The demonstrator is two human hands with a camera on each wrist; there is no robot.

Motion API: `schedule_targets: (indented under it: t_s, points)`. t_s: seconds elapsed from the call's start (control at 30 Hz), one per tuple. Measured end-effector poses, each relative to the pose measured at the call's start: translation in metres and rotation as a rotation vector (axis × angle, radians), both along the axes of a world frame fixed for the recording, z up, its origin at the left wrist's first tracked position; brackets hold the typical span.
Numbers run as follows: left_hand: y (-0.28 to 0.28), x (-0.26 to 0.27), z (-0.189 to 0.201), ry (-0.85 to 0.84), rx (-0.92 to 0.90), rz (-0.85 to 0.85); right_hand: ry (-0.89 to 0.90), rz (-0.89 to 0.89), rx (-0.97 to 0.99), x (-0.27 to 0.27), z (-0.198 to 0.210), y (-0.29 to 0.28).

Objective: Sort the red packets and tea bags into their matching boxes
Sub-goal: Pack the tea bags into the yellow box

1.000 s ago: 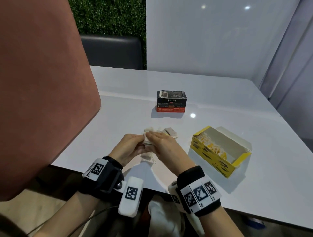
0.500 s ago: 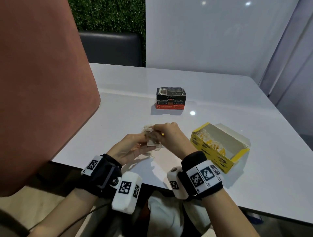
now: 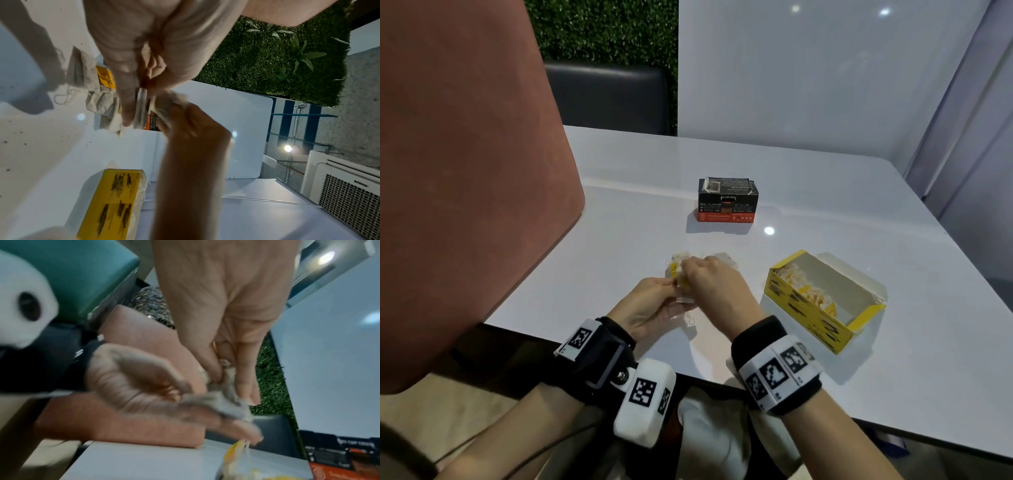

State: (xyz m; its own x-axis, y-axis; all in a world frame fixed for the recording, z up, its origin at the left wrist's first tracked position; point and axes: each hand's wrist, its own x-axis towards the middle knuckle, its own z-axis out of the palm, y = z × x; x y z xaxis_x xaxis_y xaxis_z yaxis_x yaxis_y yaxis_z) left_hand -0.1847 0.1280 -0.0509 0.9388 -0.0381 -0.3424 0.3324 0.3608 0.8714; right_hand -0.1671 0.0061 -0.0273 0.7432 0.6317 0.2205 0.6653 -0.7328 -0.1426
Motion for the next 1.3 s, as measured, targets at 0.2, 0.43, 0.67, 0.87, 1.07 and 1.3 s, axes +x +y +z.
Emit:
schedule_targets:
  t_s: [0.2,0.43,0.67,0.87,1.07,1.3]
  points:
    - [0.005,0.002,0.002,0.027,-0.145,0.138,0.012,-0.012,-0.147,-0.011,-0.01,0.01]
    - [0.024,0.008,0.012,0.038,-0.191,0.14,0.122,0.154,-0.063,0.016,0.007,0.028]
    - [0.053,0.017,0.015,0.083,-0.194,0.203,0.306,-0.16,0.13,0.086,0.027,0.007]
    - [0.061,0.018,0.01,0.059,-0.164,0.203,0.41,-0.195,-0.203,0.102,0.001,0.036]
    - [0.067,0.019,0.002,0.048,-0.004,0.155,0.382,-0.112,-0.147,0.098,-0.016,0.047]
    - [0.064,0.028,-0.004,0.034,0.093,0.155,0.496,-0.046,0.122,0.105,0.007,0.029]
